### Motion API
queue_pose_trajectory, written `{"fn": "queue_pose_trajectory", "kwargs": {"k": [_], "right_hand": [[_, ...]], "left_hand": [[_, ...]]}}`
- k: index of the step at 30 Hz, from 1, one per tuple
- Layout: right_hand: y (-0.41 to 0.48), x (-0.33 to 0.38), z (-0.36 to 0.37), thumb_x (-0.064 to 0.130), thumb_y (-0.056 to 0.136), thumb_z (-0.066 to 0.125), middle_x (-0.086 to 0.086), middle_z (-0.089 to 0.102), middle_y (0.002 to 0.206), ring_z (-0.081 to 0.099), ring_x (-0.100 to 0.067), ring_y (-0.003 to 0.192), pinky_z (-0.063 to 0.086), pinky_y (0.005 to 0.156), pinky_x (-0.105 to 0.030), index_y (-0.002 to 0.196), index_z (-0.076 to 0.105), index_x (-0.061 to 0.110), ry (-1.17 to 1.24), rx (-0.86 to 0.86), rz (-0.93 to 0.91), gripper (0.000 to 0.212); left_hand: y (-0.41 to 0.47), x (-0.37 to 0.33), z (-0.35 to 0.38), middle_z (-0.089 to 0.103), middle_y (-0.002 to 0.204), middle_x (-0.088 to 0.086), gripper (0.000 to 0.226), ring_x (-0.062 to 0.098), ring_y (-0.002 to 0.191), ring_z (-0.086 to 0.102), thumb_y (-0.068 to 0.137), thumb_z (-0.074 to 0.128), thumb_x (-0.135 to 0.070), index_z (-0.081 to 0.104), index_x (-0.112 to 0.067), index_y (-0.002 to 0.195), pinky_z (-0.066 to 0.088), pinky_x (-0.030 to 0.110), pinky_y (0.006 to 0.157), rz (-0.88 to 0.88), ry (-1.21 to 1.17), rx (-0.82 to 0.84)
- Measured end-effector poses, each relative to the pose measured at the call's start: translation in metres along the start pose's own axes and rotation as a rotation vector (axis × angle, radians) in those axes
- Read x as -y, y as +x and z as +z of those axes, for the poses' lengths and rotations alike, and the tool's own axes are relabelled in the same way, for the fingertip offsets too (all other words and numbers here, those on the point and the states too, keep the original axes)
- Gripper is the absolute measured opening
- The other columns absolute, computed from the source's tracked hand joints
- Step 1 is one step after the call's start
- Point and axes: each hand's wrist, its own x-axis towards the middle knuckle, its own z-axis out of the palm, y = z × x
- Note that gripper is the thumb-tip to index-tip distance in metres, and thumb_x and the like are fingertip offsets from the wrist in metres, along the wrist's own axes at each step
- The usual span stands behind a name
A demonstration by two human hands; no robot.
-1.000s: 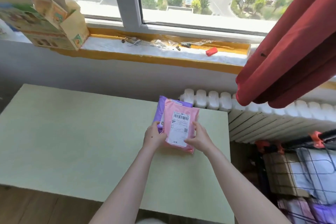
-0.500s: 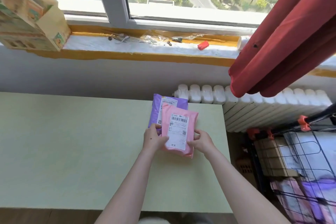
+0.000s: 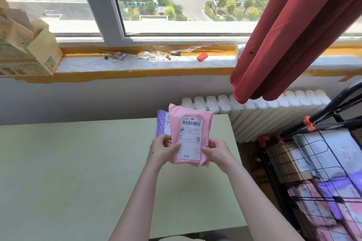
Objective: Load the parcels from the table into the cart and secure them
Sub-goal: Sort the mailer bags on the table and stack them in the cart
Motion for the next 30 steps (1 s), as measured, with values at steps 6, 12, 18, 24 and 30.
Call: {"fn": "queue_pose_trajectory", "kwargs": {"k": [6,12,18,24,30], "right_hand": [[-0.024,0.030,-0.012,-0.010,0.092,0.051,-0.013,0.069,0.106,0.067,-0.028,0.096,0.057,0.080,-0.038,0.115,0.062,0.000,0.107,-0.087,-0.113,0.028],[-0.058,0.051,-0.031,-0.009,0.090,0.056,-0.015,0.070,0.102,0.068,-0.025,0.086,0.059,0.074,-0.034,0.110,0.064,0.001,0.178,-0.212,-0.221,0.024],[-0.097,0.058,-0.056,-0.003,0.087,0.064,-0.015,0.073,0.101,0.068,-0.037,0.098,0.054,0.088,-0.055,0.102,0.070,0.005,0.252,-0.393,-0.311,0.018],[-0.135,0.058,-0.083,-0.002,0.087,0.064,-0.011,0.074,0.101,0.069,-0.032,0.099,0.053,0.090,-0.054,0.099,0.071,0.011,0.342,-0.535,-0.376,0.019],[-0.167,0.043,-0.108,0.000,0.087,0.064,-0.012,0.072,0.105,0.067,-0.033,0.103,0.052,0.090,-0.056,0.102,0.070,0.011,0.380,-0.588,-0.424,0.020]], "left_hand": [[-0.003,-0.031,-0.021,0.069,0.063,-0.002,0.015,0.012,0.058,0.060,0.089,0.065,-0.007,0.070,-0.009,0.075,0.048,0.021,0.056,0.049,-0.277,0.017],[-0.008,-0.066,-0.017,0.068,0.064,-0.003,0.013,0.005,0.059,0.061,0.087,0.067,-0.005,0.070,-0.012,0.076,0.047,0.020,0.062,0.197,-0.103,0.204],[-0.019,-0.104,0.008,0.064,0.066,-0.001,0.017,0.007,0.061,0.056,0.088,0.067,-0.011,0.066,-0.014,0.072,0.045,0.021,0.064,0.382,-0.012,0.292],[-0.034,-0.133,0.031,0.061,0.057,-0.012,0.010,0.007,0.058,0.052,0.078,0.070,-0.013,0.066,-0.015,0.070,0.041,0.026,0.062,0.387,-0.197,0.339],[-0.061,-0.141,0.058,0.056,0.058,-0.006,0.019,0.010,0.061,0.047,0.086,0.062,0.003,0.064,-0.007,0.070,0.038,0.025,0.062,0.347,-0.254,0.350]]}}
